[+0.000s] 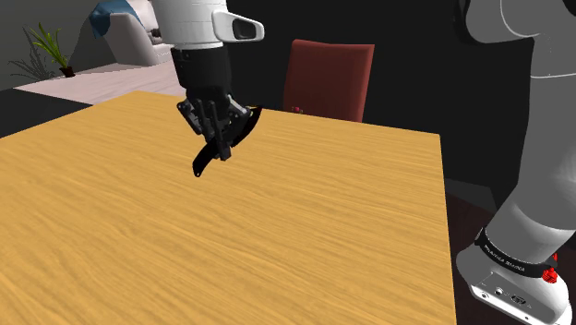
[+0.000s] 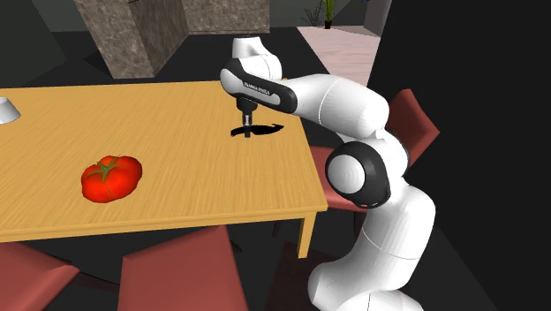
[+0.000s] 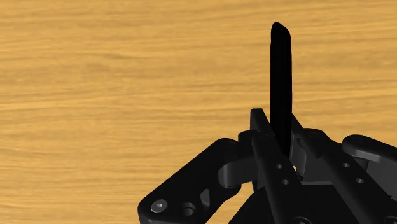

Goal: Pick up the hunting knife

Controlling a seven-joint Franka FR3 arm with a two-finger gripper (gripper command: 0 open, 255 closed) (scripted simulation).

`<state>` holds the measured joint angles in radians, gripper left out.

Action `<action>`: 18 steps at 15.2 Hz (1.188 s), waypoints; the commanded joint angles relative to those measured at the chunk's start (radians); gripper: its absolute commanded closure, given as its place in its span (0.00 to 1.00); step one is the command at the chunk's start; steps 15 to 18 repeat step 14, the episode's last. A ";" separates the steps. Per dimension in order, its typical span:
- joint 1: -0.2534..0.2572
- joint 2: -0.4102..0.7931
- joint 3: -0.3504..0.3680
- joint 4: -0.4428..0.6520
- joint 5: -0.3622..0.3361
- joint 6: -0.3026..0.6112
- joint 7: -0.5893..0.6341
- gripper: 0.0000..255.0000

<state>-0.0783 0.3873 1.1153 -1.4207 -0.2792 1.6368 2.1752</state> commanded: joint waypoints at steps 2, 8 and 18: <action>0.021 0.008 -0.004 0.052 -0.006 -0.045 0.002 1.00; 0.081 0.037 -0.018 0.178 -0.031 -0.143 0.010 1.00; 0.139 0.065 -0.033 0.283 -0.057 -0.219 0.016 1.00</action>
